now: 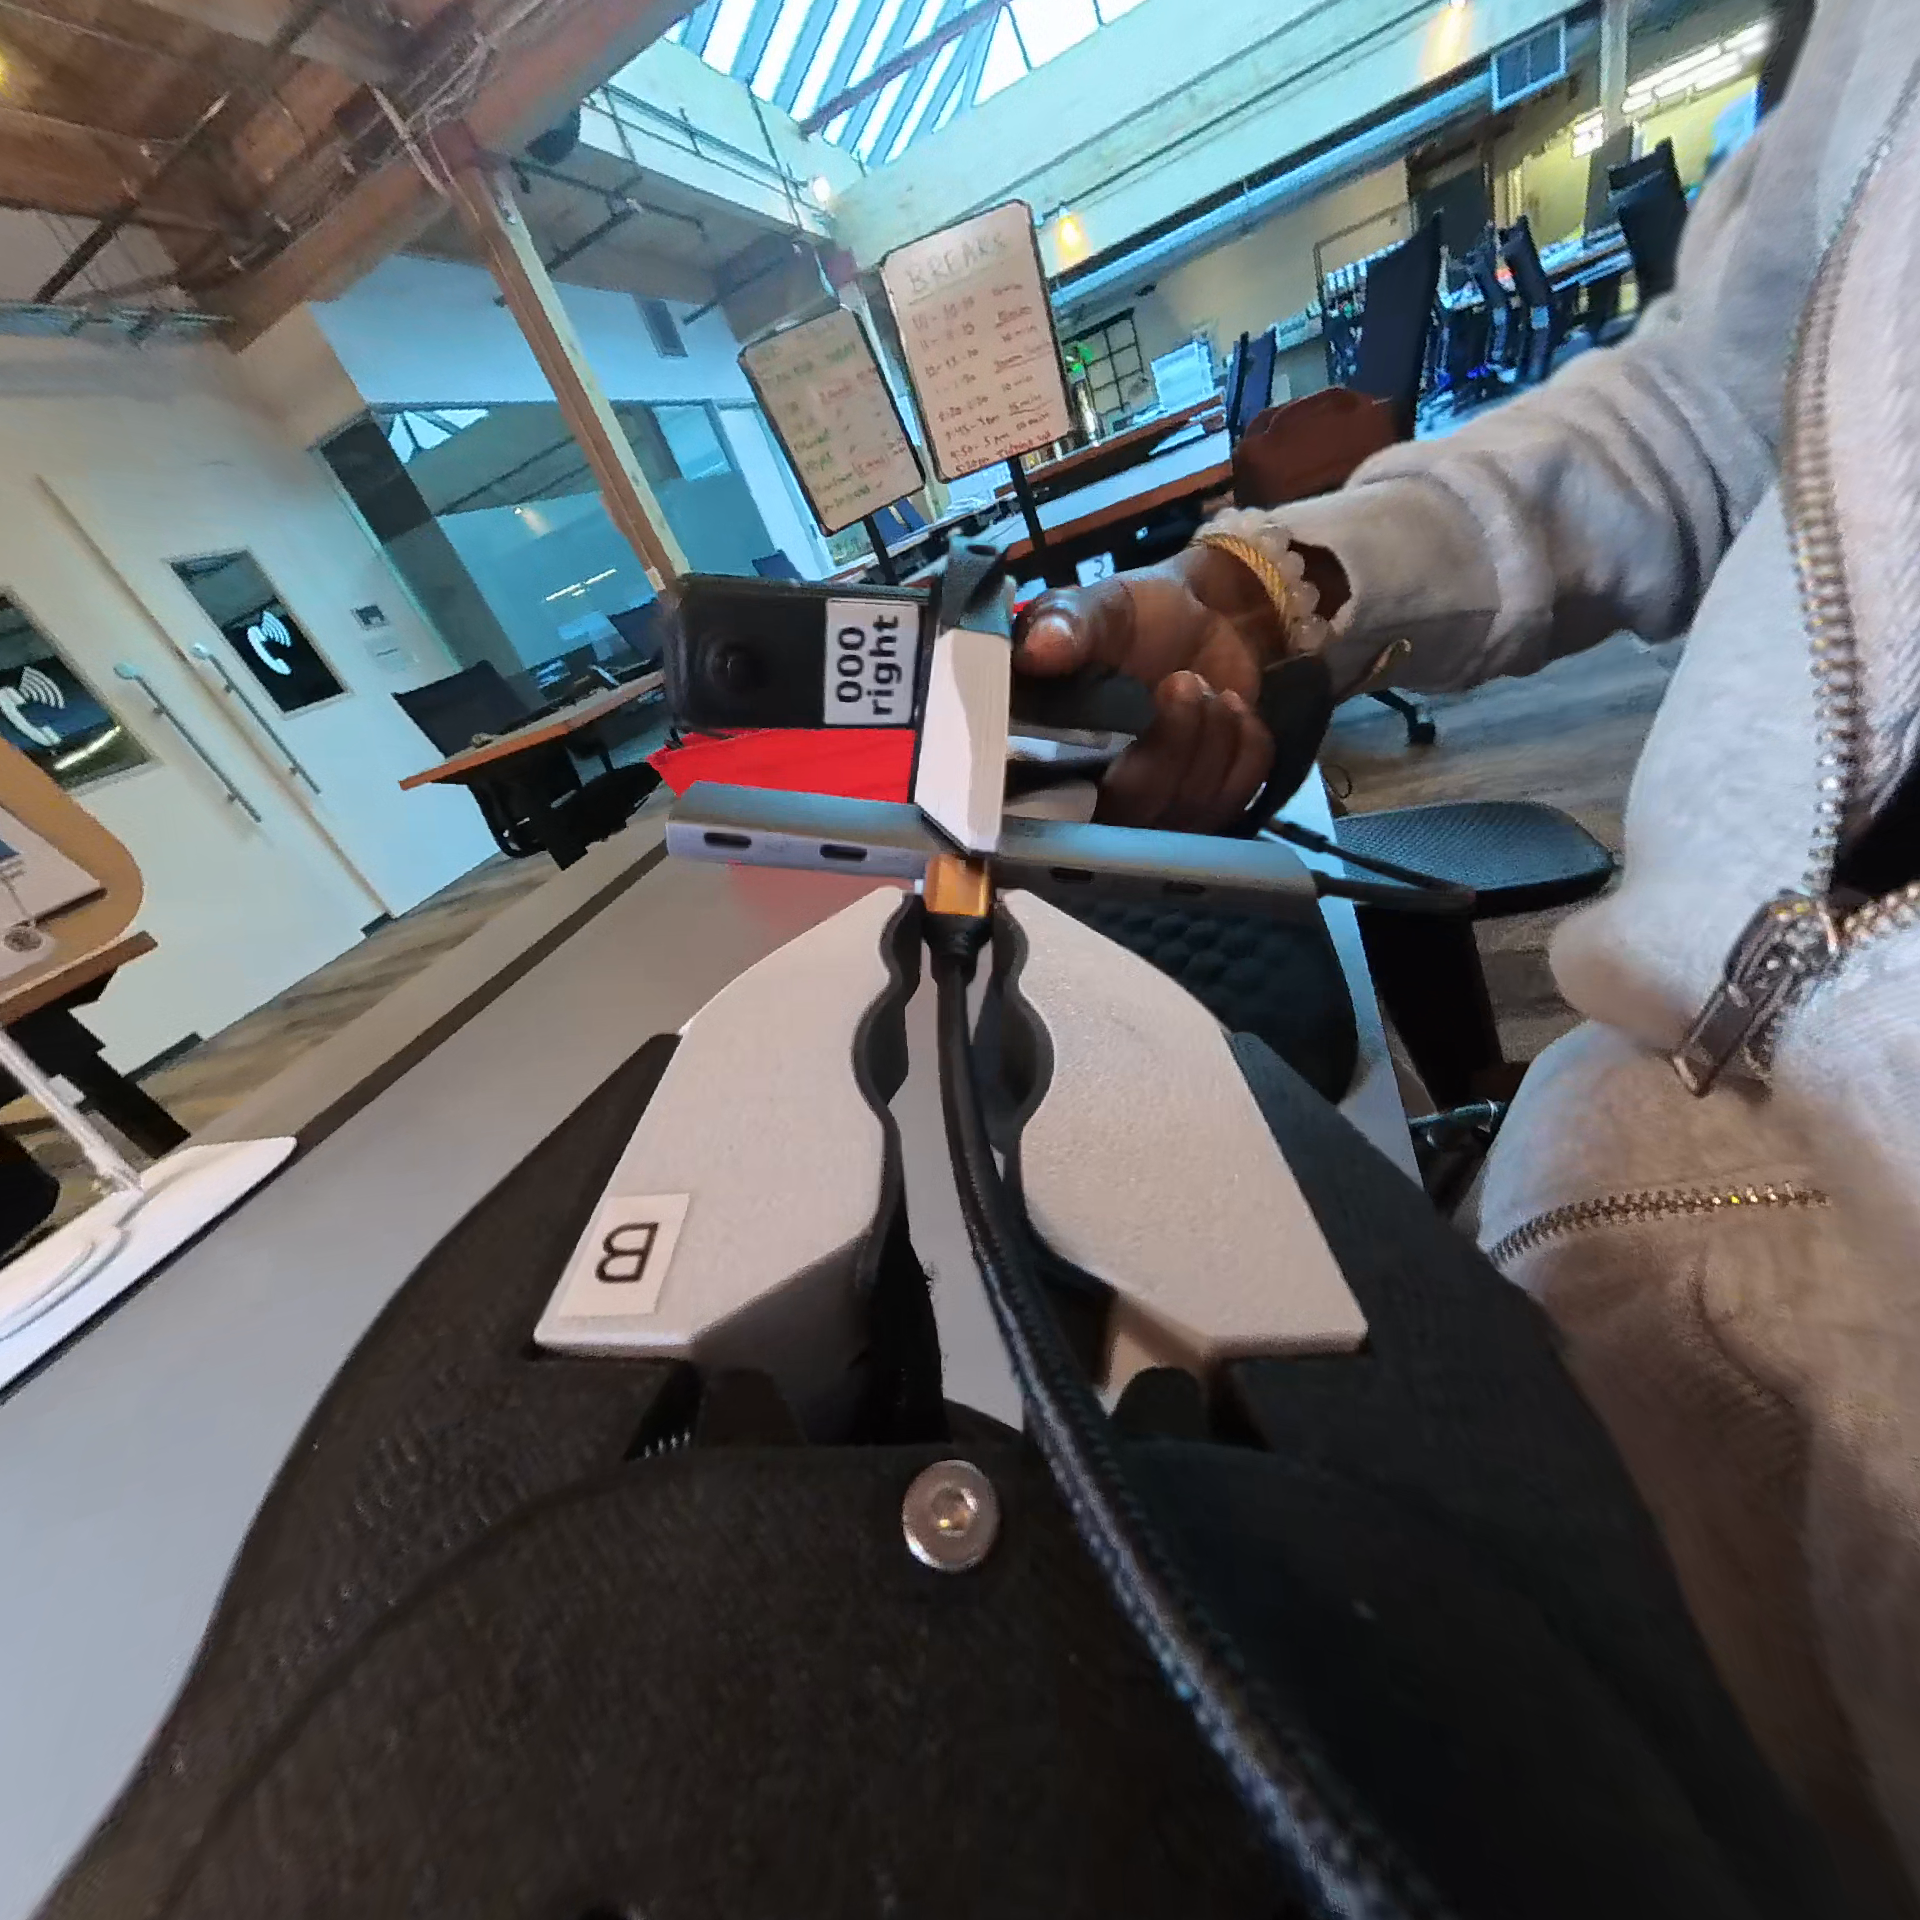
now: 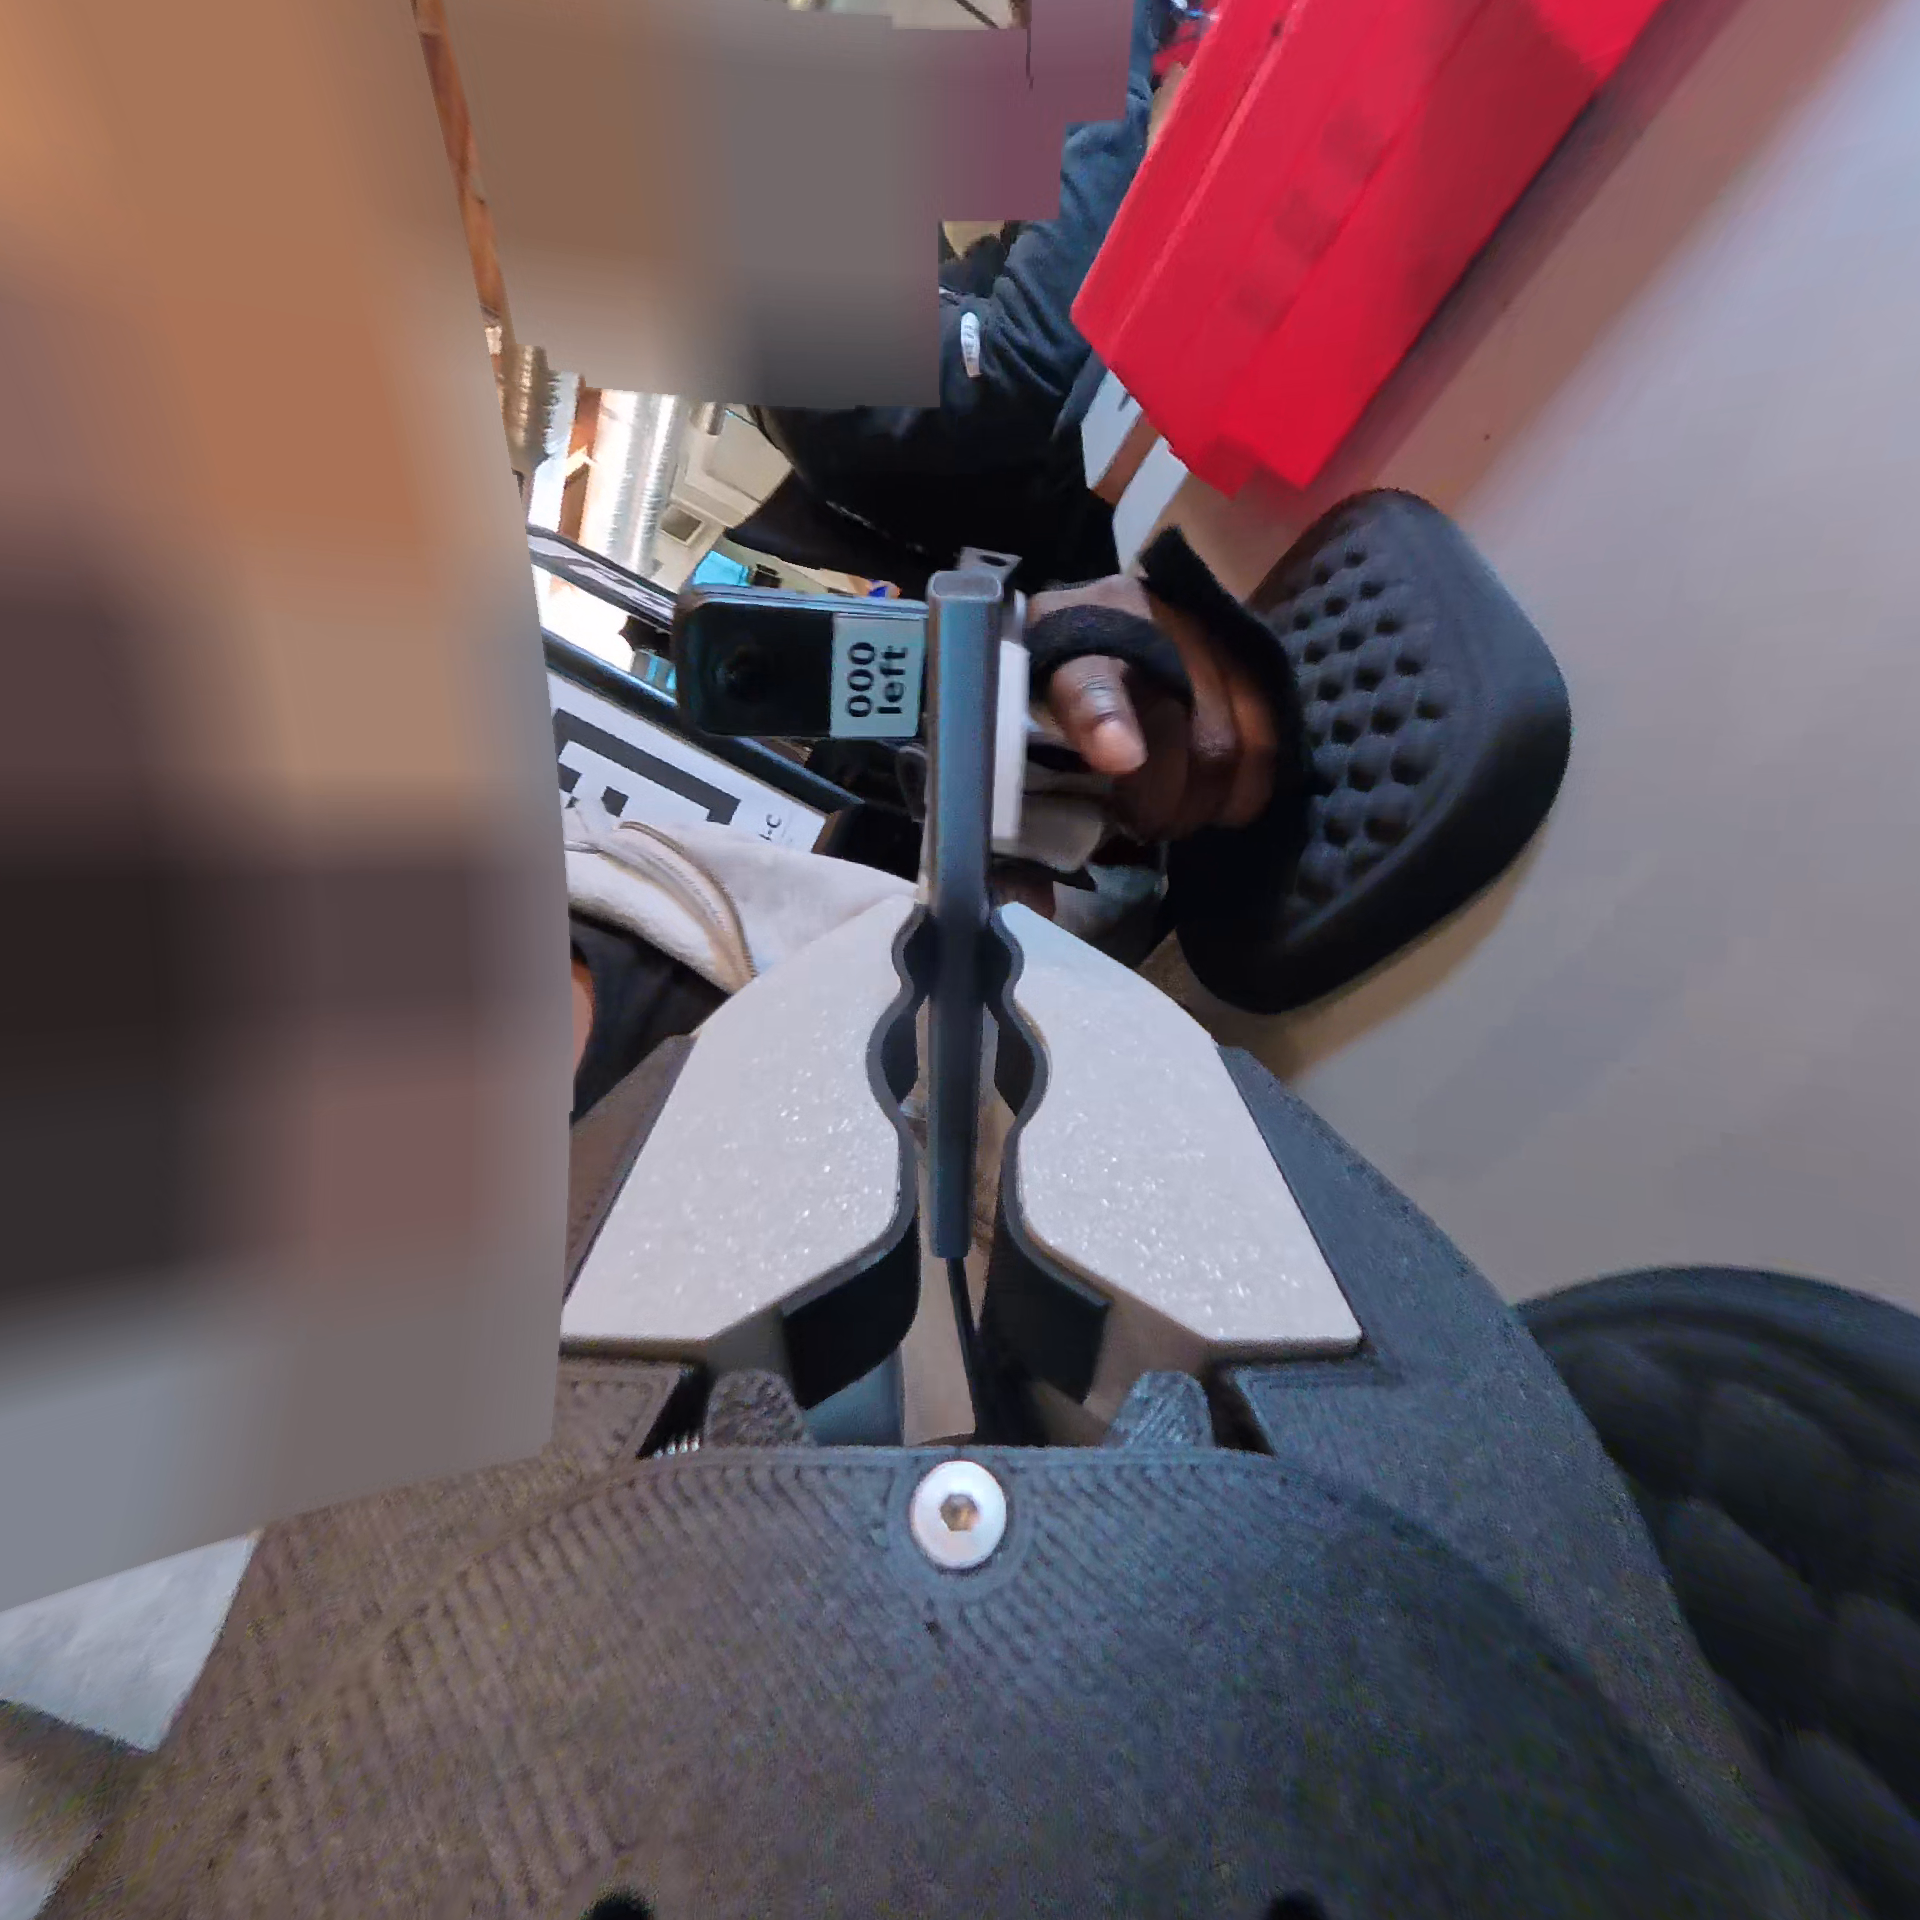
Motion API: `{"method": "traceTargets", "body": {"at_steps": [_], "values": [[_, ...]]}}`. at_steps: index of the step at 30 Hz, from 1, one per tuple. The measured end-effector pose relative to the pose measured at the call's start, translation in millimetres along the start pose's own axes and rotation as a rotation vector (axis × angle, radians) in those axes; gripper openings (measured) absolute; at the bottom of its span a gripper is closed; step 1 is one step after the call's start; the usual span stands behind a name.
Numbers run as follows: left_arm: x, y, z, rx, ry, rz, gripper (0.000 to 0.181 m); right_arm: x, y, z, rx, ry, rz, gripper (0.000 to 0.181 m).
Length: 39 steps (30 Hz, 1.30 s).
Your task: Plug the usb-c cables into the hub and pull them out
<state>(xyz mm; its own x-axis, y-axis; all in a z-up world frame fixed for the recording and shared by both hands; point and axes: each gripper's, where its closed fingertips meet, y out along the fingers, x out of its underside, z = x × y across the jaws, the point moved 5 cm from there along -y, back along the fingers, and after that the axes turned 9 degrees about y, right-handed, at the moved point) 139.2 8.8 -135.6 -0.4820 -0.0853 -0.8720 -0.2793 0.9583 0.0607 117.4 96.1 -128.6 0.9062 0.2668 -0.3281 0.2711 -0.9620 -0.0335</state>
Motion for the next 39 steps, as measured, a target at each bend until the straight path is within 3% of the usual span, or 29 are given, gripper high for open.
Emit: {"method": "traceTargets", "body": {"at_steps": [3,4,10,17,20,24,28,30,33,39], "values": [[6,-2,-11,-0.059,-0.057,-0.067,0.043,-12,-11,-11,-0.013,-0.06,0.057,0.009],[9,-7,-16,-0.093,-0.057,-0.099,0.045,-18,-20,-12,0.0,-0.074,0.099,0.01],[23,-73,-63,-0.361,-0.057,-0.379,0.045,-42,-87,29,0.126,0.017,0.374,0.009],[-17,-159,-86,-0.546,-0.023,-0.507,0.045,-32,-99,72,0.254,0.125,0.435,0.009],[-13,-199,-93,-0.623,-0.039,-0.664,0.045,-33,-100,78,0.39,0.093,0.414,0.013],[23,-257,-94,-0.525,-0.241,-1.078,0.046,-32,-103,86,0.639,-0.01,0.352,0.048],[41,-277,-117,-0.375,-0.189,-1.195,0.046,-35,-103,76,0.74,-0.148,0.35,0.077],[50,-276,-128,-0.27,-0.199,-1.228,0.046,-38,-101,65,0.74,-0.22,0.355,0.081],[77,-286,-136,-0.077,-0.254,-1.395,0.047,-41,-96,49,0.701,-0.287,0.348,0.083],[126,-299,-152,0.104,-0.276,-1.533,0.047,-39,-102,44,0.763,-0.308,0.302,0.082]]}}
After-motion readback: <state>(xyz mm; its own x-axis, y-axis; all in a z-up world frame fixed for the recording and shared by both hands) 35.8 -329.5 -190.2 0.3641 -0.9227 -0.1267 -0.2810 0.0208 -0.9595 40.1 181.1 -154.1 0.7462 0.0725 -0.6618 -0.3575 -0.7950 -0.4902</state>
